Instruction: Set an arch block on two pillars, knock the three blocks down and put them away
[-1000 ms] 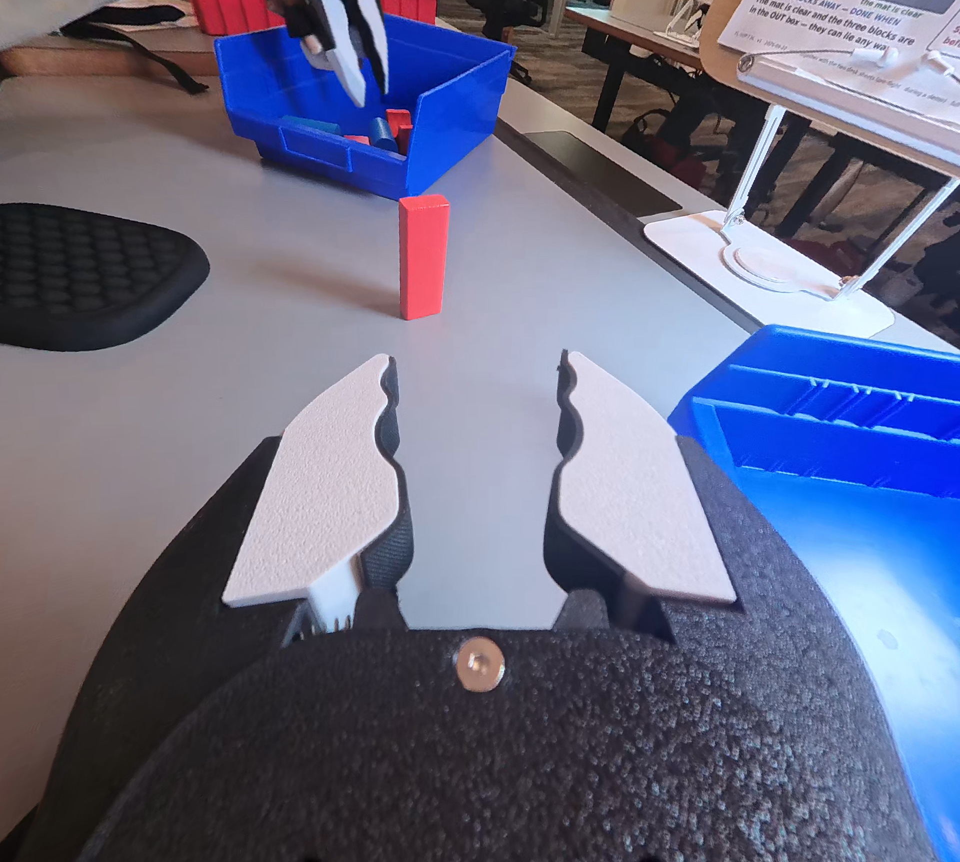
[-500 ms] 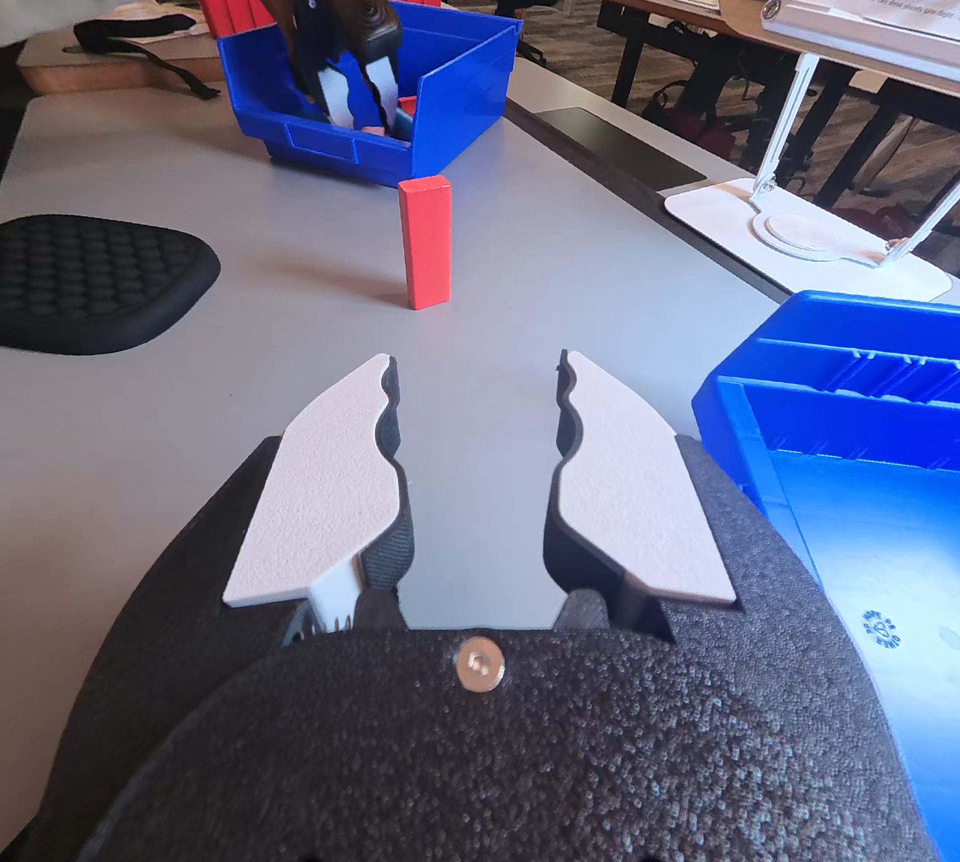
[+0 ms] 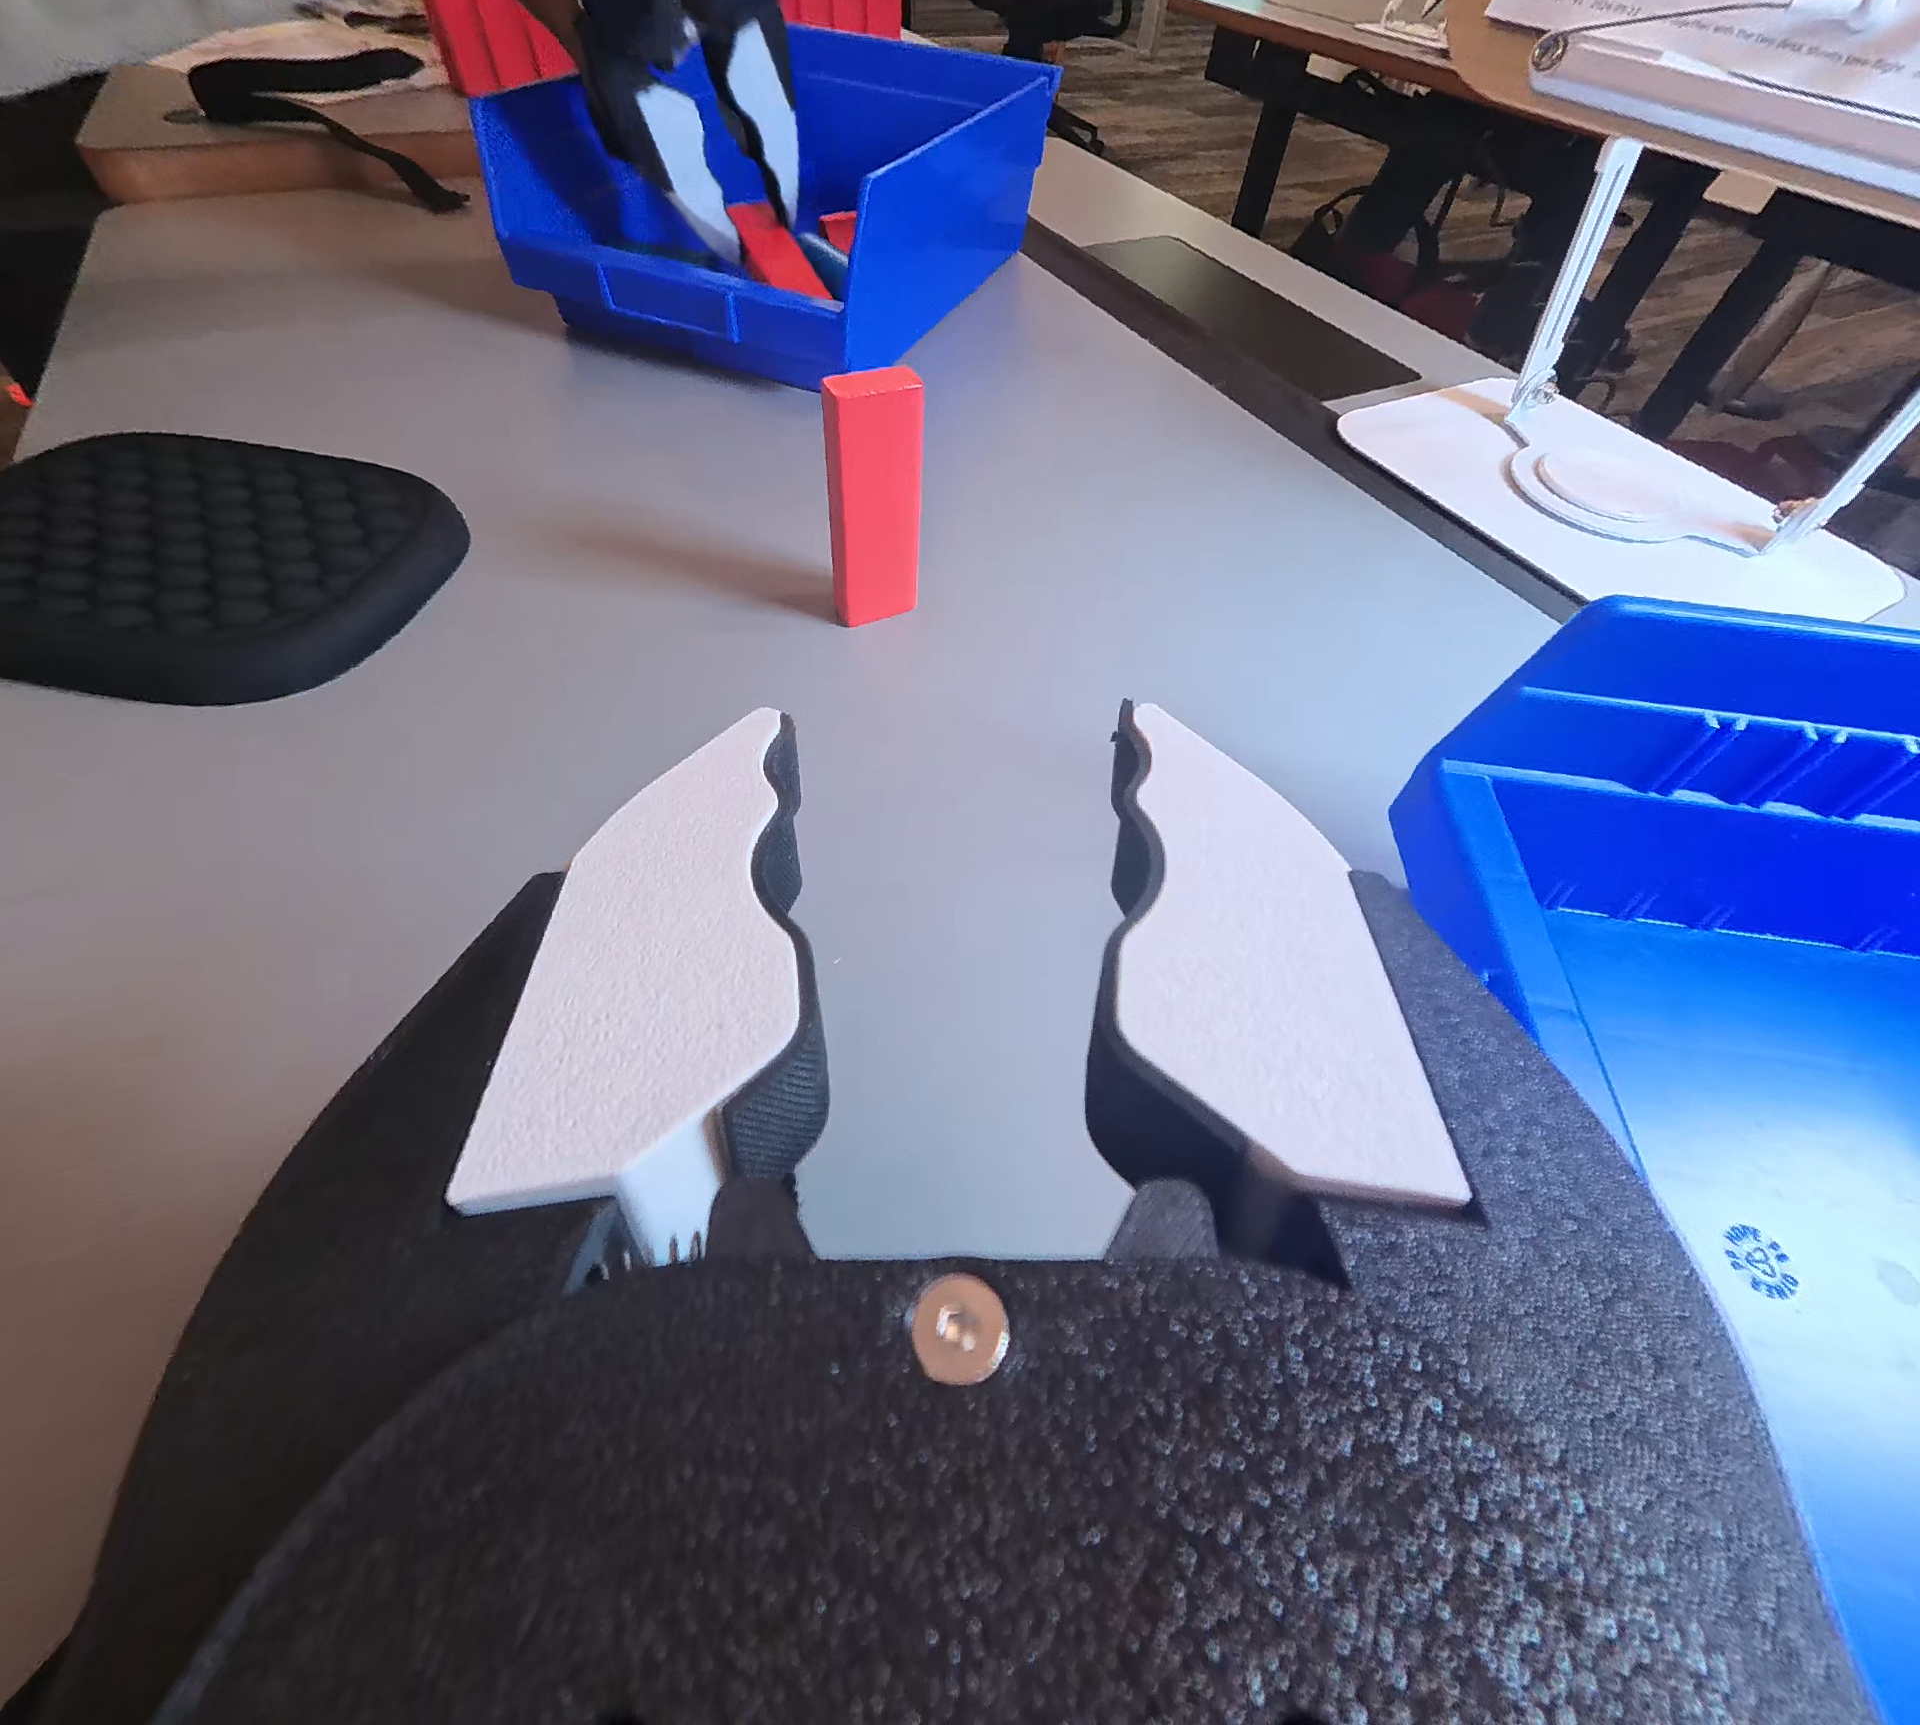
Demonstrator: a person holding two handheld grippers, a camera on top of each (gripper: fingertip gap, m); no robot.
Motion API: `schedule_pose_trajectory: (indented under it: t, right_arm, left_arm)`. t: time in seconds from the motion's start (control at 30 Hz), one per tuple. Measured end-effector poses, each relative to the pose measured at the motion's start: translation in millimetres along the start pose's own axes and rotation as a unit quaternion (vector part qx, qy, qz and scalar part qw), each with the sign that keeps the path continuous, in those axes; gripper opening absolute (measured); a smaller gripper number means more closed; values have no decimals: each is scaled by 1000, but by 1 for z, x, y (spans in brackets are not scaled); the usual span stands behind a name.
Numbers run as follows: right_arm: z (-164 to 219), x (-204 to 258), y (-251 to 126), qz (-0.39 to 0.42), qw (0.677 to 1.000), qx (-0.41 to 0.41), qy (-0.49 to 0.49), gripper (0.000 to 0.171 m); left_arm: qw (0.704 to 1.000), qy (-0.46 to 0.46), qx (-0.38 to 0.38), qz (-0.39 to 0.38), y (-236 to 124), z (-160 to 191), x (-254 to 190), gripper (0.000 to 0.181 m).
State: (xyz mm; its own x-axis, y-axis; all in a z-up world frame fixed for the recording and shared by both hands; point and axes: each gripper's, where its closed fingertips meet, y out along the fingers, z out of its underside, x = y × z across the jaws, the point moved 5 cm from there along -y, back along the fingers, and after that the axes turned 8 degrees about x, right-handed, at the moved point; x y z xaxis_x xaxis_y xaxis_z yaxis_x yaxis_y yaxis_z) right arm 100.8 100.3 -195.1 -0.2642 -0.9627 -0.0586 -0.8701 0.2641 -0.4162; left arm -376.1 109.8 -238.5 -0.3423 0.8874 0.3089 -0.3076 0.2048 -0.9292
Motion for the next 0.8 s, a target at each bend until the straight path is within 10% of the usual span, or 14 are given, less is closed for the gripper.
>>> schedule_pose_trajectory:
  t: [0.33,0.5,0.8]
  right_arm:
    - [-20,28,19,-27,999,-8,-29,59]
    - [-19,50,37,-39,996,27,-73,59]
    - [-8,46,44,-65,997,36,-37,59]
  left_arm:
    - [889,-121,-431,-99,-148,-45,-38,0]
    - [891,-121,-414,-140,-136,-72,-49,5]
    - [961,-177,-213,-14,-63,-17,5,36]
